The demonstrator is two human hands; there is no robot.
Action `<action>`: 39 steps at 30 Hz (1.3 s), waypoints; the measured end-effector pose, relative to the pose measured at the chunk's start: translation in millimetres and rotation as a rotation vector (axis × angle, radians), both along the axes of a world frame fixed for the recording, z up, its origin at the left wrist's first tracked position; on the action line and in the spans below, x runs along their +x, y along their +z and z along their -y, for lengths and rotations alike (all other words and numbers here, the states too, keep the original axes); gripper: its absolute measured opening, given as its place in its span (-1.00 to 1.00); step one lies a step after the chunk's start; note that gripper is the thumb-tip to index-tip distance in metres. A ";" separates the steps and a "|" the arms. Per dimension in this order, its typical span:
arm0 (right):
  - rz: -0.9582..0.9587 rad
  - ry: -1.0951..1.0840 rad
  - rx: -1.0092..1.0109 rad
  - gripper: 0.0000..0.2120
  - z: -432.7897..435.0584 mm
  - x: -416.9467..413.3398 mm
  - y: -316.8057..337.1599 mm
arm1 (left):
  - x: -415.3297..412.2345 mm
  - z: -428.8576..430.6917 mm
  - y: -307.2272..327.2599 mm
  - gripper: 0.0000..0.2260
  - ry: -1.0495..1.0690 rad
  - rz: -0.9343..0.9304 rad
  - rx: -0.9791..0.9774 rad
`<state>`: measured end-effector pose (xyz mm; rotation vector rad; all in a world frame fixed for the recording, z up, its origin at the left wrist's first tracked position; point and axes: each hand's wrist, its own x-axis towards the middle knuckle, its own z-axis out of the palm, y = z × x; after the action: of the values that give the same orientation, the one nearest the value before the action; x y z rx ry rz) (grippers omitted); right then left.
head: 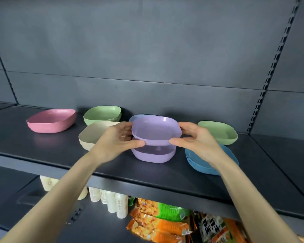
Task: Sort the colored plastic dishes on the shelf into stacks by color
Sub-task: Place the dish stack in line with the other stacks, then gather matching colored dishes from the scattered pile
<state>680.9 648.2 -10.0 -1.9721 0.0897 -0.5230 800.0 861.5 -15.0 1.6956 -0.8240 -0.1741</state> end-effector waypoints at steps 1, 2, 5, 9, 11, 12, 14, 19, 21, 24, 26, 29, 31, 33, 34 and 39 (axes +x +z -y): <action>-0.010 -0.018 -0.021 -0.62 -0.8 0.7 -1.0 | 3.6 -0.8 2.3 -0.55 -0.015 0.024 0.025; -0.021 -0.033 -0.037 -0.61 -2.3 0.7 -1.8 | 7.7 -1.9 3.8 -0.53 -0.026 0.046 0.053; -0.061 -0.075 -0.082 -0.62 -8.9 0.9 -4.9 | 17.3 -7.3 5.0 -0.53 -0.069 0.086 0.130; -0.102 -0.128 -0.123 -0.61 -16.7 0.4 -9.1 | 27.7 -8.8 3.3 -0.61 -0.129 0.152 0.202; -0.123 -0.156 -0.148 -0.58 -18.6 0.0 -12.3 | 32.9 -7.6 2.9 -0.63 -0.142 0.199 0.237; -0.131 -0.165 -0.155 -0.58 -19.4 -0.3 -13.5 | 35.9 -7.0 2.5 -0.63 -0.154 0.209 0.251; -0.155 -0.183 -0.171 -0.59 -21.5 0.1 -13.7 | 40.7 -6.4 1.9 -0.62 -0.179 0.232 0.281; -0.209 -0.216 -0.195 -0.59 -24.7 3.5 -11.0 | 50.5 -3.8 -1.5 -0.64 -0.220 0.264 0.340; -0.228 -0.226 -0.220 -0.57 -24.6 5.5 -10.2 | 54.8 -2.5 -3.4 -0.63 -0.209 0.269 0.355; -0.249 -0.237 -0.237 -0.55 -25.2 7.9 -9.5 | 60.3 -2.3 -5.1 -0.56 -0.200 0.240 0.380; -0.256 -0.251 -0.253 -0.52 -24.7 8.6 -11.0 | 62.5 -1.9 -6.3 -0.57 -0.198 0.239 0.400; -0.271 -0.263 -0.273 -0.45 -22.1 8.7 -14.6 | 62.6 -1.2 -5.4 -0.59 -0.191 0.261 0.433; -0.285 -0.269 -0.290 -0.40 -20.8 9.2 -15.1 | 61.9 -1.5 -4.7 -0.52 -0.195 0.275 0.458; -0.305 -0.279 -0.316 -0.35 -20.8 9.5 -15.1 | 62.3 -1.5 -5.1 -0.43 -0.196 0.293 0.482; -0.312 -0.280 -0.328 -0.33 -21.2 9.1 -15.2 | 62.5 -1.2 -5.4 -0.39 -0.194 0.303 0.495; -0.356 -0.287 -0.367 -0.32 -26.6 4.9 -13.8 | 56.9 -2.1 -4.6 -0.38 -0.189 0.374 0.562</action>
<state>685.8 674.8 -23.8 -2.4143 0.5393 -0.3824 856.8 863.6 -19.7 2.2137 -1.3041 -0.2375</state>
